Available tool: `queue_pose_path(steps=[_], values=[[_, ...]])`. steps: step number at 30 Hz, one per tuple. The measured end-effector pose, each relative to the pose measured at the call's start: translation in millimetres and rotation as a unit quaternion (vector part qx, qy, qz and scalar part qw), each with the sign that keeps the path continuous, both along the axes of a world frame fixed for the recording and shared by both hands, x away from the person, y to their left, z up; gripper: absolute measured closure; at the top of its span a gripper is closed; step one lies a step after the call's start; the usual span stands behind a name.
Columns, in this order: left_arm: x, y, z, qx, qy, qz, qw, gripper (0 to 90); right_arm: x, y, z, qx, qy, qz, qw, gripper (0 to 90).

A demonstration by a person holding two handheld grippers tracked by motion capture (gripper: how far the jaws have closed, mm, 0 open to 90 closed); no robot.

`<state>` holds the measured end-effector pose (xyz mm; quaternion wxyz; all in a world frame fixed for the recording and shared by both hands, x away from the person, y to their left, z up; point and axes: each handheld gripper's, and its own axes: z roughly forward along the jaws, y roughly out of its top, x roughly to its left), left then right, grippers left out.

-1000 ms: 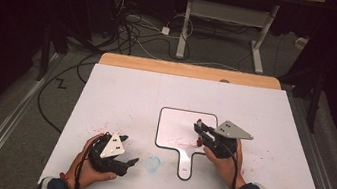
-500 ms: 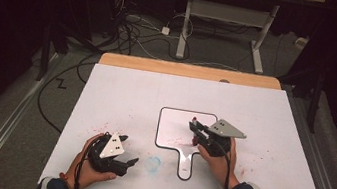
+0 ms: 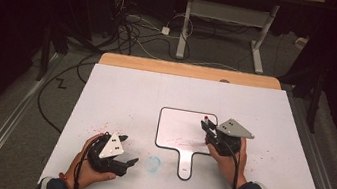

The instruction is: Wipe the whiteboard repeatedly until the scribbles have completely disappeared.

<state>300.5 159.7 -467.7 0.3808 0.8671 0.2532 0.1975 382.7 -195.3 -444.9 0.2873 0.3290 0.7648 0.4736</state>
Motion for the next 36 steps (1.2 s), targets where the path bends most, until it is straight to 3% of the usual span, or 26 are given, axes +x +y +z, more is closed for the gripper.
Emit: queue_pose_path(steps=[2,6,10,13,15,21,24,28,31,36], values=[[0.7,-0.8,-0.6,0.001,0.001,-0.001,1.0,20.3,-4.0,4.3,-1.4,0.012,0.004,0.019,0.9997,82.2],[0.5,-1.1,-0.5,0.001,0.001,-0.002,1.0,20.3,-12.0,11.3,-1.4,0.0,0.0,0.04,0.9992,82.1],[0.2,-0.4,-0.4,0.0,0.001,-0.002,1.0,20.3,-6.5,-3.4,-2.2,-0.016,-0.018,0.012,0.9996,82.2],[0.4,-0.7,-0.2,0.0,0.001,-0.002,1.0,20.3,-1.6,-13.3,-1.9,0.002,-0.01,-0.003,0.9999,82.1],[0.7,-0.9,-0.1,0.0,0.001,-0.003,1.0,20.3,-2.0,-11.6,-2.3,0.006,-0.01,0.001,0.9999,82.1],[1.1,-2.2,-0.4,0.0,0.001,-0.004,1.0,20.3,-8.1,14.0,-6.0,0.037,-0.001,0.04,0.9985,82.1],[1.0,-1.9,-0.6,0.002,0.002,-0.005,1.0,20.3,-13.9,31.4,-7.9,0.043,-0.001,0.064,0.997,82.1],[0.5,-1.2,-0.4,0.001,0.001,-0.006,1.0,20.4,-16.8,43.5,-8.2,0.044,0.0,0.074,0.9963,82.2],[-0.1,-0.1,-0.2,-0.001,0.001,-0.005,1.0,20.4,-14.6,36.2,-7.2,0.038,-0.002,0.066,0.9971,82.2],[-0.2,0.0,0.1,-0.001,0.001,-0.004,1.0,20.4,-7.6,8.4,-5.5,0.034,-0.004,0.033,0.9989,82.2]])
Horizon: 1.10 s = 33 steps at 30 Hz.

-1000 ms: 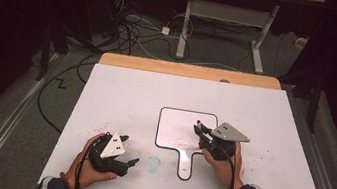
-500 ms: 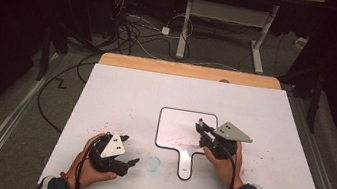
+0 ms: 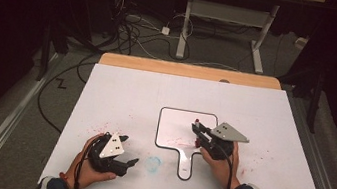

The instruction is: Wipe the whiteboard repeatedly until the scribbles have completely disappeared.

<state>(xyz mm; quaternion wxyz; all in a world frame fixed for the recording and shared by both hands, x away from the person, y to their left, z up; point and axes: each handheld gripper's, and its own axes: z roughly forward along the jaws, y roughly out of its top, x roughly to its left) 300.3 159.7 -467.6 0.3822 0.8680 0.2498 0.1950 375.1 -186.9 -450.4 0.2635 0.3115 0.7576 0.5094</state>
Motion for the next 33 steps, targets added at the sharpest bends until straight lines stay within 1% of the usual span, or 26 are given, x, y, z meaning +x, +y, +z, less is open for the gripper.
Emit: queue_pose_path(steps=[2,3,5,7,11,13,15,17,20,22,23,25,26,30,31,33], values=[[0.0,-0.5,0.0,0.0,0.0,0.0,1.0,20.4,2.5,-10.0,0.5,-0.001,-0.001,-0.013,0.9999,82.2],[0.3,-0.8,-0.1,0.0,0.001,0.0,1.0,20.4,3.6,-14.0,0.6,0.003,0.003,-0.019,0.9998,82.2],[0.7,-1.7,-0.3,0.001,0.001,-0.001,1.0,20.4,3.7,-15.8,0.4,0.012,0.006,-0.026,0.9996,82.2],[0.9,-2.6,-0.4,0.001,0.002,-0.002,1.0,20.4,0.5,-9.1,-0.8,0.01,0.002,-0.014,0.9998,82.2],[1.5,-3.1,-0.8,0.002,0.002,-0.004,1.0,20.4,-5.9,11.4,-2.9,0.014,-0.001,0.015,0.9998,82.2],[1.5,-2.9,-1.0,0.002,0.003,-0.004,1.0,20.4,-8.1,19.1,-4.0,0.016,-0.001,0.021,0.9997,82.2],[1.5,-2.3,-1.0,0.001,0.003,-0.004,1.0,20.4,-8.8,22.5,-4.1,0.013,-0.006,0.024,0.9996,82.2],[1.2,-1.5,-1.0,0.001,0.002,-0.004,1.0,20.4,-7.9,18.9,-3.4,0.009,-0.006,0.018,0.9998,82.2],[0.7,-0.6,-0.4,-0.001,0.002,-0.003,1.0,20.4,-4.2,5.0,-3.0,0.001,-0.013,-0.003,0.9999,82.2],[0.5,-0.3,-0.2,-0.002,0.002,-0.002,1.0,20.4,-1.4,-5.9,-3.0,0.005,-0.013,-0.015,0.9998,82.2],[0.5,-0.5,-0.2,-0.001,0.002,-0.002,1.0,20.4,-0.7,-10.1,-3.0,0.012,-0.007,-0.02,0.9997,82.2],[0.7,-1.1,-0.3,0.0,0.002,-0.002,1.0,20.4,-1.9,-13.2,-3.7,0.017,-0.009,-0.022,0.9996,82.2],[0.9,-1.5,-0.5,0.0,0.003,-0.003,1.0,20.4,-3.4,-12.1,-4.3,0.015,-0.013,-0.02,0.9996,82.2],[1.4,-3.6,-0.7,0.001,0.003,-0.005,1.0,20.4,-8.4,1.6,-6.0,0.018,-0.016,0.009,0.9997,82.2],[1.4,-3.9,-0.7,0.001,0.003,-0.006,1.0,20.4,-9.6,5.2,-6.0,0.018,-0.013,0.016,0.9996,82.2],[1.6,-3.9,-0.7,0.001,0.003,-0.006,1.0,20.4,-11.3,9.9,-6.6,0.017,-0.017,0.024,0.9994,82.1]])
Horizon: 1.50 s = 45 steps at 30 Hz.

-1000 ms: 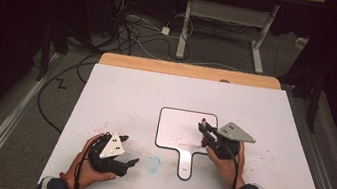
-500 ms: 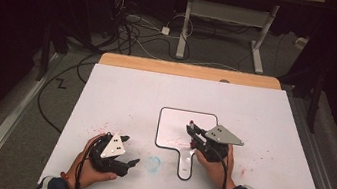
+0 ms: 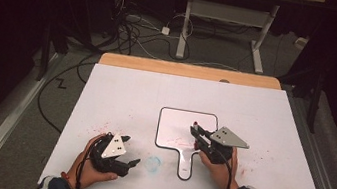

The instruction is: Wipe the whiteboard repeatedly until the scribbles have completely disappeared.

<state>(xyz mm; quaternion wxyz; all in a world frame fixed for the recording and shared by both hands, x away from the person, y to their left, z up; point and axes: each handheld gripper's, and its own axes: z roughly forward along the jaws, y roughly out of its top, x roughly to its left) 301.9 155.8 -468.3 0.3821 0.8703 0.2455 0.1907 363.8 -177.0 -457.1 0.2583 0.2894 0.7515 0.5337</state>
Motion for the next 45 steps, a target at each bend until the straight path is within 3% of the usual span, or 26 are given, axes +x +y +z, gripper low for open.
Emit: queue_pose_path(steps=[4,9,19,26,29,37,41,45], values=[[0.3,1.0,0.0,-0.001,0.0,0.001,1.0,20.4,2.2,-1.9,1.0,0.0,0.001,0.003,1.0,82.1],[-0.5,2.1,0.7,-0.004,0.0,0.003,1.0,20.4,10.3,-8.2,2.1,-0.006,0.001,-0.03,0.9995,82.2],[-1.2,2.4,1.0,-0.003,-0.001,0.001,1.0,20.4,4.4,37.0,-0.4,0.002,0.003,0.012,0.9999,82.2],[-1.2,3.8,1.4,-0.007,-0.001,0.0,1.0,20.4,5.1,49.7,-1.4,0.006,0.006,0.017,0.9998,82.2],[-1.7,4.1,1.6,-0.006,-0.002,0.001,1.0,20.4,6.3,45.4,-0.5,0.001,0.006,0.015,0.9999,82.2],[-1.8,2.8,1.6,-0.006,-0.002,0.0,1.0,20.4,12.5,10.9,2.2,-0.004,0.009,-0.024,0.9997,82.2],[-1.7,1.0,1.5,-0.004,-0.002,-0.002,1.0,20.4,12.2,13.2,1.5,-0.003,0.007,-0.022,0.9997,82.2],[-1.0,0.6,1.1,-0.003,0.0,-0.003,1.0,20.4,9.4,30.3,0.1,0.003,0.007,-0.004,1.0,82.2]])
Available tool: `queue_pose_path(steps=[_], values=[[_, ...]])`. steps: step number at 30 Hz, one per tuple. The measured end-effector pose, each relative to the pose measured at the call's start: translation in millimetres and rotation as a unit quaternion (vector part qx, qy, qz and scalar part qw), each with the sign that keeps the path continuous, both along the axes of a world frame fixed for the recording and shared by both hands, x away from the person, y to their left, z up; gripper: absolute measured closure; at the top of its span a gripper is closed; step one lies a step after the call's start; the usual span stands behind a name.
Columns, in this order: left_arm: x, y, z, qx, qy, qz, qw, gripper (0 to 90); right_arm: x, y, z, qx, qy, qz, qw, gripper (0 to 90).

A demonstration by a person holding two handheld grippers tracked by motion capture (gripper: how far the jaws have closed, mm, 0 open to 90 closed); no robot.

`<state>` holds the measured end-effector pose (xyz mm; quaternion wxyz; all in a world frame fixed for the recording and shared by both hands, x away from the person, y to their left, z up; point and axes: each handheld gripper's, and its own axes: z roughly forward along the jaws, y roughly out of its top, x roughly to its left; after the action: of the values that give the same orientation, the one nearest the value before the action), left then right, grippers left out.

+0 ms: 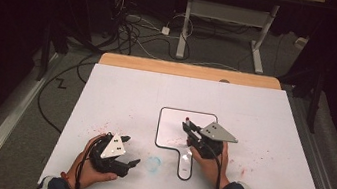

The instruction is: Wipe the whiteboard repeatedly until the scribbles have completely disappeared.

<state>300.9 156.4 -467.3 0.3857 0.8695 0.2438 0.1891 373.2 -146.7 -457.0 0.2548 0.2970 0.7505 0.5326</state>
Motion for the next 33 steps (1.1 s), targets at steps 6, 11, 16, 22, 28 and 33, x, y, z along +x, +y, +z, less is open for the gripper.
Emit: queue_pose_path(steps=[6,11,16,22,28,33], values=[[-0.5,1.7,0.1,-0.003,0.0,-0.001,1.0,20.4,-2.4,34.4,-2.2,0.007,0.003,0.032,0.9995,82.1],[-1.2,3.8,0.8,-0.006,-0.001,0.0,1.0,20.4,-2.2,55.6,-1.9,0.006,0.006,0.053,0.9985,82.1],[-2.6,4.9,1.2,-0.008,-0.002,0.0,1.0,20.4,3.8,52.6,-0.6,-0.004,0.006,0.045,0.999,82.2],[-2.8,3.8,0.9,-0.007,-0.001,-0.001,1.0,20.4,16.9,30.4,1.1,-0.01,0.006,0.01,0.9999,82.2],[-1.5,2.0,0.1,-0.006,0.001,-0.002,1.0,20.4,20.4,25.9,0.3,-0.002,0.009,0.001,1.0,82.2],[-0.9,1.3,0.1,-0.006,0.002,-0.004,1.0,20.4,8.2,45.7,-1.6,-0.002,0.002,0.04,0.9992,82.1]])
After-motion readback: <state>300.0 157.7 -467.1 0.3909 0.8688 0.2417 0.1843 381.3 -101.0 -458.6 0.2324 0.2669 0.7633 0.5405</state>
